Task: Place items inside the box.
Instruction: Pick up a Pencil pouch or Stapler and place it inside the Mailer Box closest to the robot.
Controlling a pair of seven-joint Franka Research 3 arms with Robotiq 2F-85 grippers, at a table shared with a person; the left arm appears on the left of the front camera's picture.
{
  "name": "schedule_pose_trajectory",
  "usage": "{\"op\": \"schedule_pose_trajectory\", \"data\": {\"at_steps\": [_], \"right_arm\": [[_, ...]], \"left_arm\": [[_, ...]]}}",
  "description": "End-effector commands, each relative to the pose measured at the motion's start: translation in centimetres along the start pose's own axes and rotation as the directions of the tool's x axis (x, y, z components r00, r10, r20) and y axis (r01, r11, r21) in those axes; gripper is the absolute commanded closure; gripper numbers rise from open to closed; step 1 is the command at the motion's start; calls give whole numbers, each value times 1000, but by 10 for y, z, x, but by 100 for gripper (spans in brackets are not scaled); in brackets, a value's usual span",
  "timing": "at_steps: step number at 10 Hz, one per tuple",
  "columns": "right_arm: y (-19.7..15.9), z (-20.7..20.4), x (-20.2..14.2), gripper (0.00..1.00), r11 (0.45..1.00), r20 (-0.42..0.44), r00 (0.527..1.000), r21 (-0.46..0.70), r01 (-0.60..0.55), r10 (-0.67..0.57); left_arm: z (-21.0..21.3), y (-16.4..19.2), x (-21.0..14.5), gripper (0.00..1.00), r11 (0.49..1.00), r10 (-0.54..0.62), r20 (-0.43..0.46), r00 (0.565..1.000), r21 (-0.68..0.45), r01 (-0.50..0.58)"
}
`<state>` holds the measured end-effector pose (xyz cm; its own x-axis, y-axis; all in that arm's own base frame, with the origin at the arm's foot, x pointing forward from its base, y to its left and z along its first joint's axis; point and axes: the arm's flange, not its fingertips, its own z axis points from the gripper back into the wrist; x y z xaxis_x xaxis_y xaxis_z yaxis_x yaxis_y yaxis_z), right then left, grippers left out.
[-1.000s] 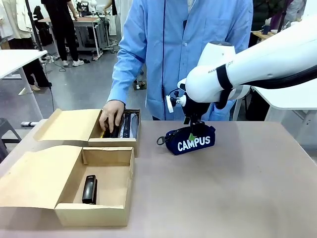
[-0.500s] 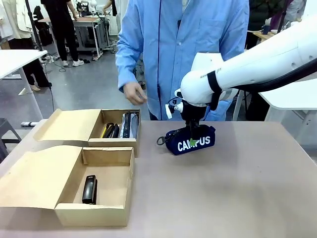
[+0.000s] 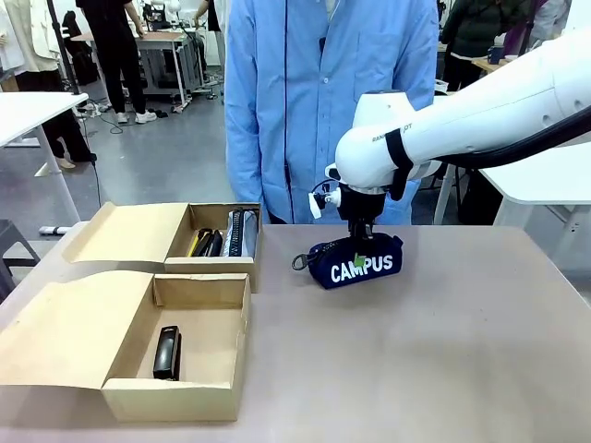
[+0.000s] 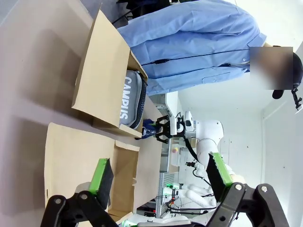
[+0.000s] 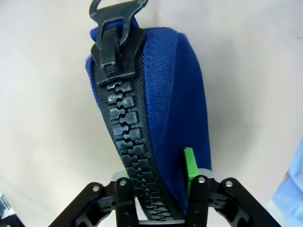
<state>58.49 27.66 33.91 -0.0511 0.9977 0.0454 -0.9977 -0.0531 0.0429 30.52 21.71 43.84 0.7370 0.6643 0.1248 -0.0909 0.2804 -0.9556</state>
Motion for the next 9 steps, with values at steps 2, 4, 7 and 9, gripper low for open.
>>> {"op": "schedule_pose_trajectory", "data": {"at_steps": [2, 4, 7, 9], "right_arm": [[1, 3, 0, 100, 998, -64, 996, 21, 66, -64], [4, 6, -1, 100, 995, -66, 993, 35, 98, -95], [33, 37, -14, 100, 949, -33, 951, 64, 309, -307], [103, 79, -20, 100, 766, -47, 803, 274, 582, -593]], "left_arm": [[1, 0, 0, 0, 1000, -17, 4, 1000, -17, 17], [1, 0, 0, 0, 1000, -17, 4, 1000, -17, 17], [1, 0, 0, 0, 1000, -17, 4, 1000, -17, 17], [1, 0, 0, 0, 1000, -17, 4, 1000, -17, 17]]}}
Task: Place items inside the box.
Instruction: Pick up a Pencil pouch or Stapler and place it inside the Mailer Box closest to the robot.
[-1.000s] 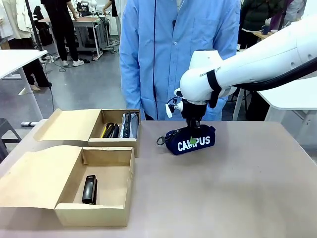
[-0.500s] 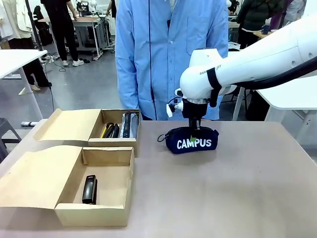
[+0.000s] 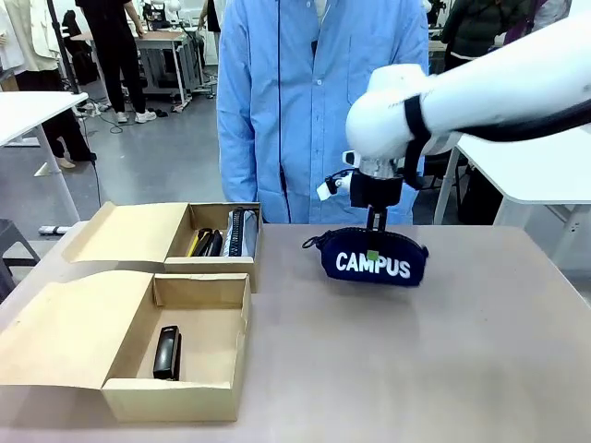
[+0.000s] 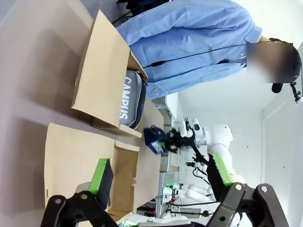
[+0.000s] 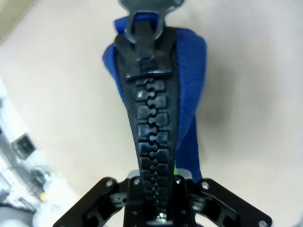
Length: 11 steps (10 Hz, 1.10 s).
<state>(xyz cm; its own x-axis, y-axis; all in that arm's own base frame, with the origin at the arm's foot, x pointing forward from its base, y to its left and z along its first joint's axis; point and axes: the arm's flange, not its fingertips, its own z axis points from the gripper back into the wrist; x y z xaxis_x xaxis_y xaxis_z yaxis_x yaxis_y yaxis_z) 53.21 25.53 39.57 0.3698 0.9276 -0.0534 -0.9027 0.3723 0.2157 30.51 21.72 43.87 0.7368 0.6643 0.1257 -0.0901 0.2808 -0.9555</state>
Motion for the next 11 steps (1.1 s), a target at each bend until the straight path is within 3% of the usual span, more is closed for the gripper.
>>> {"op": "schedule_pose_trajectory", "data": {"at_steps": [1, 2, 3, 4, 5, 6, 8, 9, 10, 11], "right_arm": [[80, 21, -38, 100, 895, 99, 904, 221, 387, -415], [108, 22, -49, 100, 857, 176, 845, 222, 466, -505], [133, 20, -65, 100, 854, 181, 841, 223, 470, -510], [160, 14, -83, 100, 865, 154, 861, 230, 446, -485], [176, 11, -96, 100, 914, 140, 906, 139, 382, -400], [135, 28, -66, 100, 864, 100, 877, 255, 435, -471], [135, 28, -66, 100, 864, 100, 877, 255, 435, -471], [158, 20, -84, 93, 871, 112, 877, 229, 435, -468], [156, 11, -65, 93, 783, 32, 812, 287, 552, -583], [173, 11, -54, 93, 726, 8, 771, 341, 597, -637]], "left_arm": [[1, 1, 0, 0, 1000, -16, 3, 1000, -17, 16], [1, 1, 0, 0, 1000, -16, 3, 1000, -17, 16], [1, 1, 0, 0, 1000, -16, 3, 1000, -17, 16], [1, 1, 0, 0, 1000, -16, 3, 1000, -17, 16], [1, 1, 0, 0, 1000, -16, 3, 1000, -17, 16], [1, 1, 0, 0, 1000, -16, 3, 1000, -17, 16], [1, 1, 0, 0, 1000, -16, 3, 1000, -17, 16], [1, 1, 0, 0, 1000, -16, 3, 1000, -17, 16], [1, 1, 0, 0, 1000, -16, 3, 1000, -17, 16], [1, 1, 0, 0, 1000, -16, 3, 1000, -17, 16]]}}
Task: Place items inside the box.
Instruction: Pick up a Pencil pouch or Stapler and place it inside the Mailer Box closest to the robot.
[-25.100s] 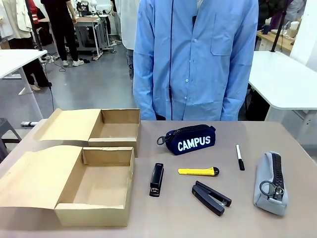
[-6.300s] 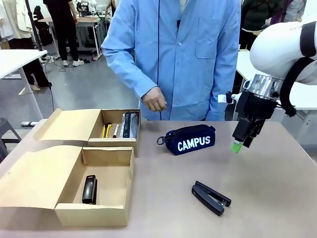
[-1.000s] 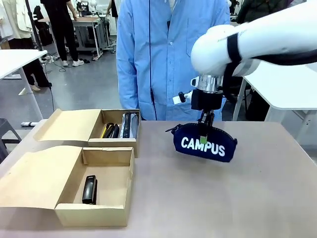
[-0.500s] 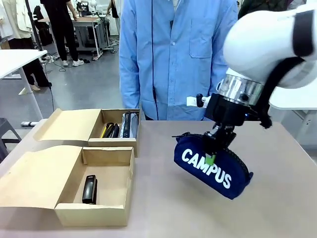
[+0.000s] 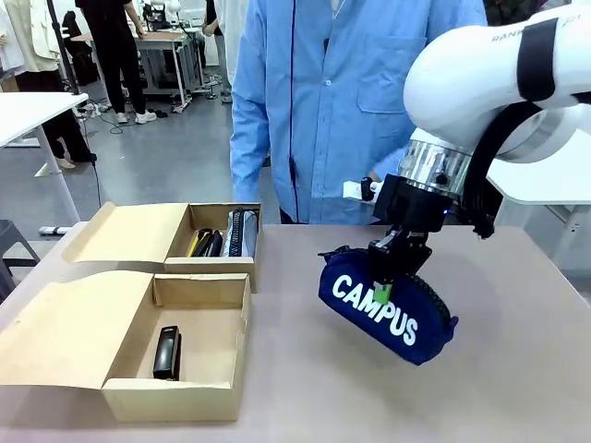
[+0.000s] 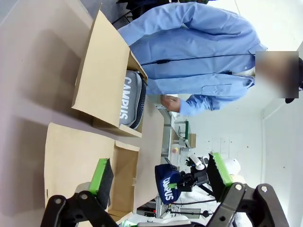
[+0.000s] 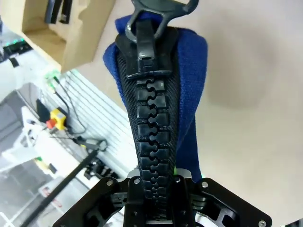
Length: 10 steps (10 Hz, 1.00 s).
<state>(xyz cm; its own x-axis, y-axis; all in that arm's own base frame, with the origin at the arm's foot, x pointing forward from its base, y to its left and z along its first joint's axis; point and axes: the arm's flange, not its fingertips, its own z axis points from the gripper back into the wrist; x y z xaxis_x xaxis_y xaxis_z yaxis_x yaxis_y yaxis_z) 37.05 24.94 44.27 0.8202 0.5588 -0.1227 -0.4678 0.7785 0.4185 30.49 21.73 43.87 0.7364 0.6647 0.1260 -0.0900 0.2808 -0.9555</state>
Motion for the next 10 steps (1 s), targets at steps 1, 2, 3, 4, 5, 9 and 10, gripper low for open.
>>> {"op": "schedule_pose_trajectory", "data": {"at_steps": [1, 2, 3, 4, 5, 9, 10], "right_arm": [[42, -5, -15, 93, 966, 32, 974, 143, 216, -223], [64, -8, -40, 93, 903, 16, 919, 196, 382, -393], [84, -19, -52, 93, 866, 22, 885, 216, 450, -465], [102, -32, -47, 93, 829, 45, 834, 154, 537, -549], [88, -21, -59, 93, 850, 61, 851, 119, 513, -522], [-12, 44, -186, 93, 839, 183, 843, 331, 431, -505], [-26, 37, -196, 93, 819, 177, 833, 376, 434, -524]], "left_arm": [[1, 1, 0, 0, 1000, -16, 3, 1000, -17, 16], [1, 1, 0, 0, 1000, -16, 3, 1000, -17, 16], [1, 1, 0, 0, 1000, -16, 3, 1000, -17, 16], [1, 1, 0, 0, 1000, -16, 3, 1000, -17, 16], [1, 1, 0, 0, 1000, -16, 3, 1000, -17, 16], [1, 1, 0, 0, 1000, -16, 3, 1000, -17, 16], [1, 1, 0, 0, 1000, -16, 3, 1000, -17, 16]]}}
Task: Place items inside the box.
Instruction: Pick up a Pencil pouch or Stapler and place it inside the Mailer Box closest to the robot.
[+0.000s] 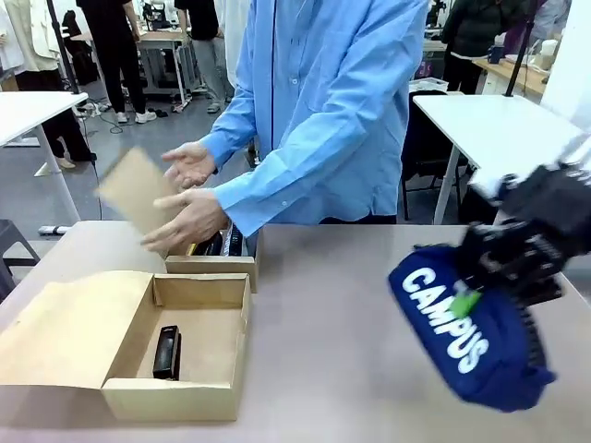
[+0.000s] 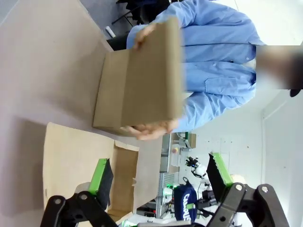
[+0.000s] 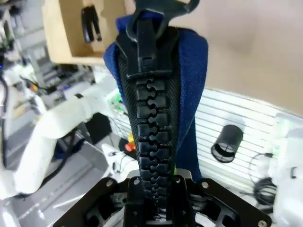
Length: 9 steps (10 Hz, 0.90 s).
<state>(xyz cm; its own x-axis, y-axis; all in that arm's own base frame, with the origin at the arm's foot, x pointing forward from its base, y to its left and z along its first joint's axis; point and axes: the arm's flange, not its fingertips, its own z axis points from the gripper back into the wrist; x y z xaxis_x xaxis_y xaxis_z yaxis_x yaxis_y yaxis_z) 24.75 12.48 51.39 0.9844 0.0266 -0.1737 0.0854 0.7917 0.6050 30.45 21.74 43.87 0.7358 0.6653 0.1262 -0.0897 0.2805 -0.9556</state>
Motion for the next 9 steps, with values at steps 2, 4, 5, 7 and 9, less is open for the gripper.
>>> {"op": "schedule_pose_trajectory", "data": {"at_steps": [2, 4, 5, 7, 9], "right_arm": [[-59, -25, -7, 93, 992, 44, 998, 119, 38, -43], [-62, -37, 1, 93, 990, 64, 997, 140, 24, -33], [-57, -41, 3, 93, 990, 81, 996, 140, 26, -38], [-41, -46, 2, 93, 995, 90, 995, 94, 38, -46], [-24, -53, -2, 93, 998, 93, 995, 50, 26, -31]], "left_arm": [[1, 1, 0, 0, 1000, -16, 2, 1000, -16, 16], [1, 1, 0, 0, 1000, -16, 2, 1000, -16, 16], [1, 1, 0, 0, 1000, -16, 2, 1000, -16, 16], [1, 1, 0, 0, 1000, -16, 2, 1000, -16, 16], [1, 1, 0, 0, 1000, -16, 2, 1000, -16, 16]]}}
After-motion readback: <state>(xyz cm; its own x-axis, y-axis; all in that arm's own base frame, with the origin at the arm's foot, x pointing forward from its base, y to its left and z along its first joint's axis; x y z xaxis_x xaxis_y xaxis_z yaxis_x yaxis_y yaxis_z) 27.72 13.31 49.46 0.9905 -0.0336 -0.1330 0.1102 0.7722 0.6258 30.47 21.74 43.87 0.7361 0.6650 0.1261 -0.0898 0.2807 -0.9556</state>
